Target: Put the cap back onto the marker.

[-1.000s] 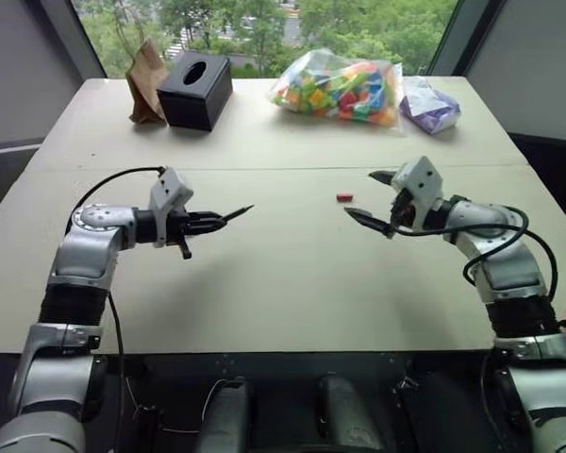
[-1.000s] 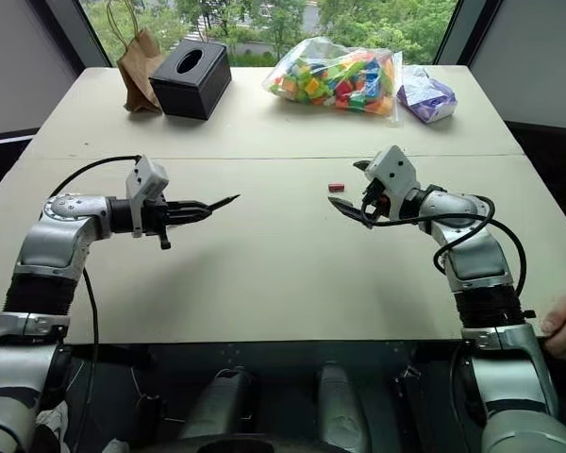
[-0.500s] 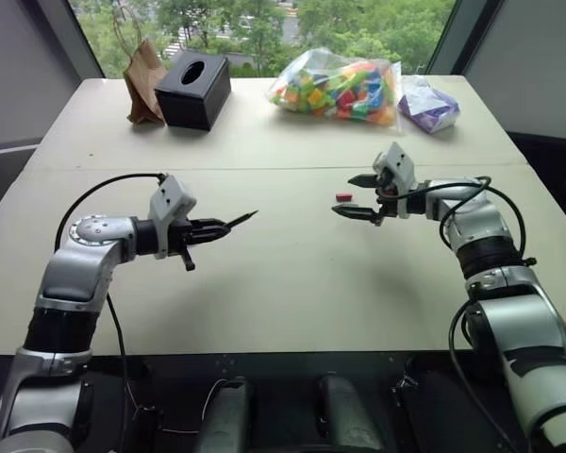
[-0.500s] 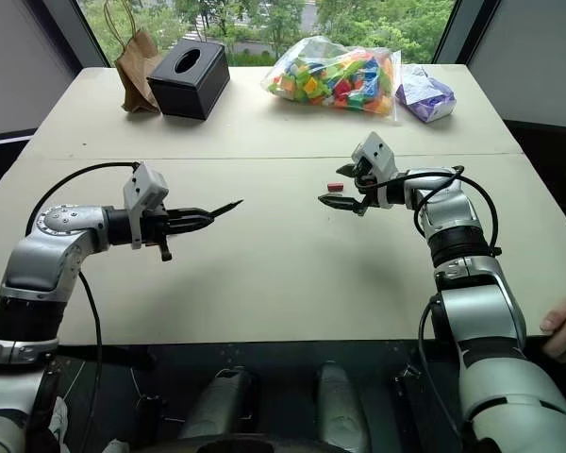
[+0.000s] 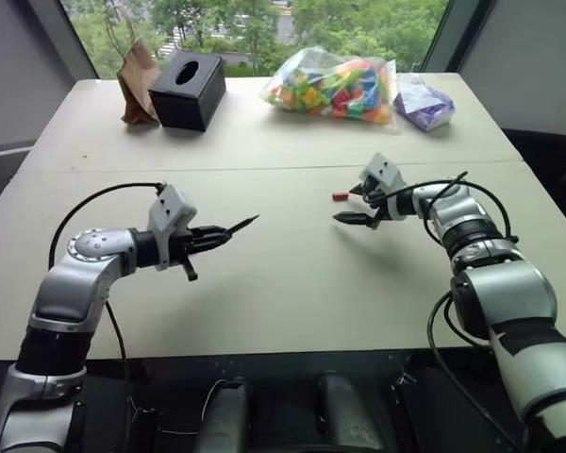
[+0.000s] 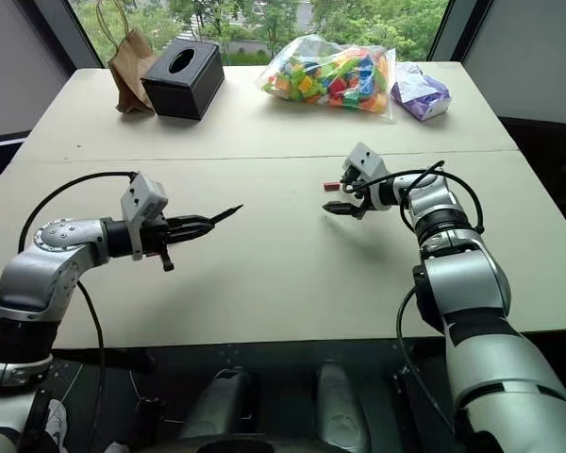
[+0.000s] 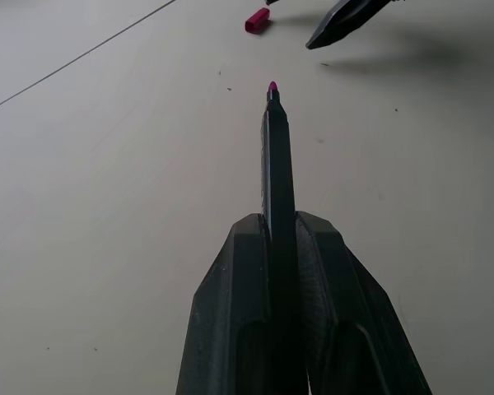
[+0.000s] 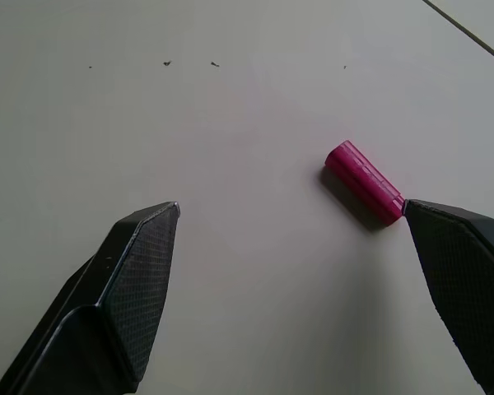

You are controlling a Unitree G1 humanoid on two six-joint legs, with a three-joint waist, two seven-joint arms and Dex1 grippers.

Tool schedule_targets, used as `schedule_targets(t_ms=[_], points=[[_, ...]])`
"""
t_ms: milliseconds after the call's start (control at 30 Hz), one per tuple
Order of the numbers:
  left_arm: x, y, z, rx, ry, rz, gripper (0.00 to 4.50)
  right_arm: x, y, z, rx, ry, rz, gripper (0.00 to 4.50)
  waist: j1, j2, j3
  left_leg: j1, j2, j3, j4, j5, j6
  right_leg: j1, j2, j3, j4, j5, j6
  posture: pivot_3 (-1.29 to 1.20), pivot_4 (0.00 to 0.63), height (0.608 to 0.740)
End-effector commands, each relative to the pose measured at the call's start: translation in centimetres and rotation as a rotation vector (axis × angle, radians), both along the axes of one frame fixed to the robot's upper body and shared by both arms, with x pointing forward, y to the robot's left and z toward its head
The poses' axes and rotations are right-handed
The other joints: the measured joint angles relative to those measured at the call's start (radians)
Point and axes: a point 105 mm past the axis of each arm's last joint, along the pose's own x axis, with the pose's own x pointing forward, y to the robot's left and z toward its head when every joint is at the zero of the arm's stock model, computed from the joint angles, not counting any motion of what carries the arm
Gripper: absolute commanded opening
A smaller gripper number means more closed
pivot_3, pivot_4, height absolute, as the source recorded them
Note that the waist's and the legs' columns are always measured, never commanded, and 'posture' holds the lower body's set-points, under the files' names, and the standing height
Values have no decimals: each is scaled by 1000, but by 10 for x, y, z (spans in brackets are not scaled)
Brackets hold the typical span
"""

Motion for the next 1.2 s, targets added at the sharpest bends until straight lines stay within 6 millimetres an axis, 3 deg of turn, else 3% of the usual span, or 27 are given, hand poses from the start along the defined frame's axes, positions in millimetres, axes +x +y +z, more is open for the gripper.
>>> schedule_targets(t_ms=[33,433,1200], points=[[-5,3,16,-12,-60,16,14,8,5,21,6,-73,-3,4500,-2,0,0,0,0,0,0,0,0,0,0,0,0,0,0,0,150,740],[-12,3,13,-27,-54,43,14,15,19,30,22,-121,-17,4500,-2,0,0,0,0,0,-1,0,-1,-1,0,1,0,0,0,0,150,740],[-18,11,20,-18,-84,95,14,15,22,2,9,-48,-92,4500,-4,0,0,0,0,0,-1,0,-1,-1,0,1,0,0,0,0,150,740]])
